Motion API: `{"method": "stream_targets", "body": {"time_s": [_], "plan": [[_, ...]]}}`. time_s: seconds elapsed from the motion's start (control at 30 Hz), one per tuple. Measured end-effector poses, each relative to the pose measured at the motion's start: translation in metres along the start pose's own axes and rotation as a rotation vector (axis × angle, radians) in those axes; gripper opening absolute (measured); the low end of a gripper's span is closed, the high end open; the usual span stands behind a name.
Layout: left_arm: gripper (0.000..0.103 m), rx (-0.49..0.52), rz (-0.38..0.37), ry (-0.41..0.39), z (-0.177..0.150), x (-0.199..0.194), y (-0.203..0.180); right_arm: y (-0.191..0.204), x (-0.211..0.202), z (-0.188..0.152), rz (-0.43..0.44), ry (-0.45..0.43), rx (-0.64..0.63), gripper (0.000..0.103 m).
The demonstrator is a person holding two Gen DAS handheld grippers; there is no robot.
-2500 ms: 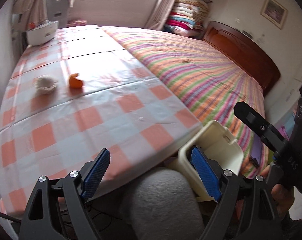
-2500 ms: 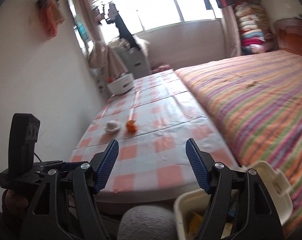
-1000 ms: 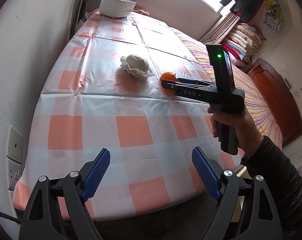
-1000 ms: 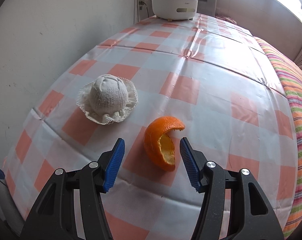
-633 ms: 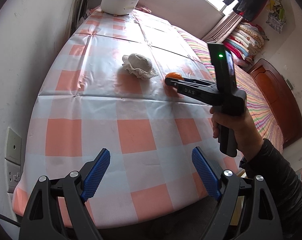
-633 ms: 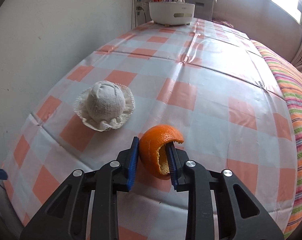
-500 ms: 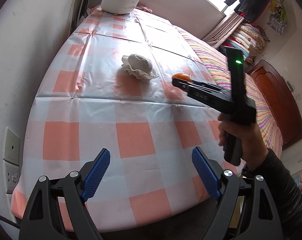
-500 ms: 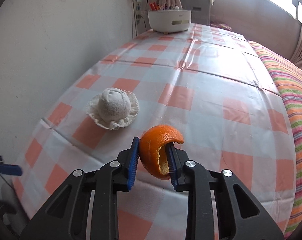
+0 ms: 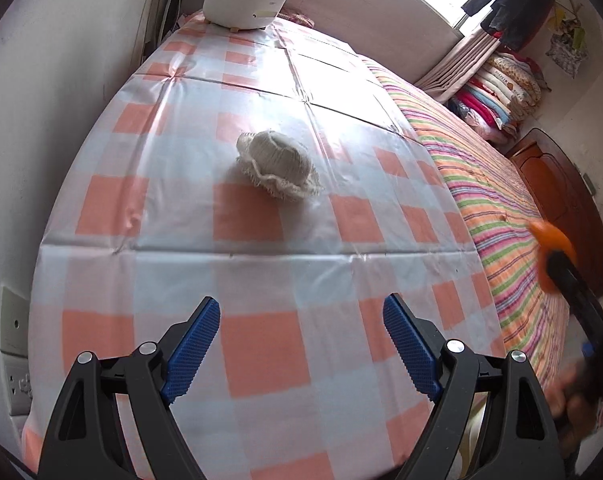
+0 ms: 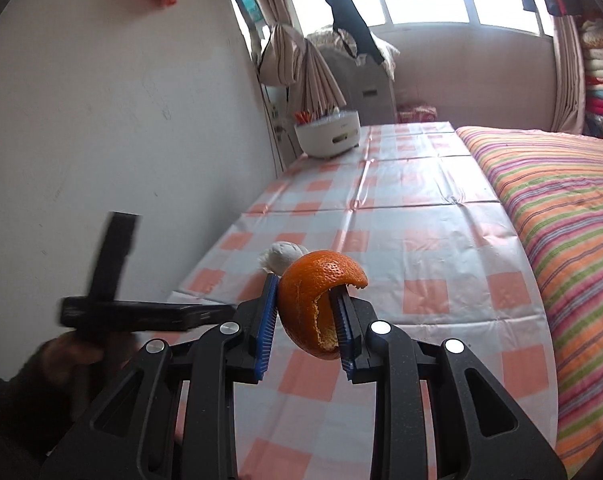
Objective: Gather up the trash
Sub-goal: 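Grasp the lace-trimmed cap with the left tool while right holds the peel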
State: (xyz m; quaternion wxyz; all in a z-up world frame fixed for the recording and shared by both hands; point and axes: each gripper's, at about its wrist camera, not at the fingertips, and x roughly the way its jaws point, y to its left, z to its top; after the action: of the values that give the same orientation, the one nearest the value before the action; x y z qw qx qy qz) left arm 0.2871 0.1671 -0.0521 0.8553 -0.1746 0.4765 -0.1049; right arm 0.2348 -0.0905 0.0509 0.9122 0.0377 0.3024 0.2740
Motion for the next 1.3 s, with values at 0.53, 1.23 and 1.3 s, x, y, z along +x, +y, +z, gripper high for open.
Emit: {"method": "stream_targets", "body": {"time_s": [0.53, 1.23, 1.3], "plan": [[0.081, -0.138, 0.073, 0.019, 0.084, 0.080, 0.011, 0.022, -0.072, -0.011, 0.055, -0.166, 0.064, 0.026], [0.051, 0.026, 0.153, -0.005, 0.091, 0.088, -0.012, 0.001, -0.089, -0.031, 0.038, -0.214, 0.126, 0.026], [0.051, 0.074, 0.163, -0.038, 0.083, 0.076, -0.022, -0.001, -0.094, -0.032, 0.026, -0.225, 0.131, 0.026]]}}
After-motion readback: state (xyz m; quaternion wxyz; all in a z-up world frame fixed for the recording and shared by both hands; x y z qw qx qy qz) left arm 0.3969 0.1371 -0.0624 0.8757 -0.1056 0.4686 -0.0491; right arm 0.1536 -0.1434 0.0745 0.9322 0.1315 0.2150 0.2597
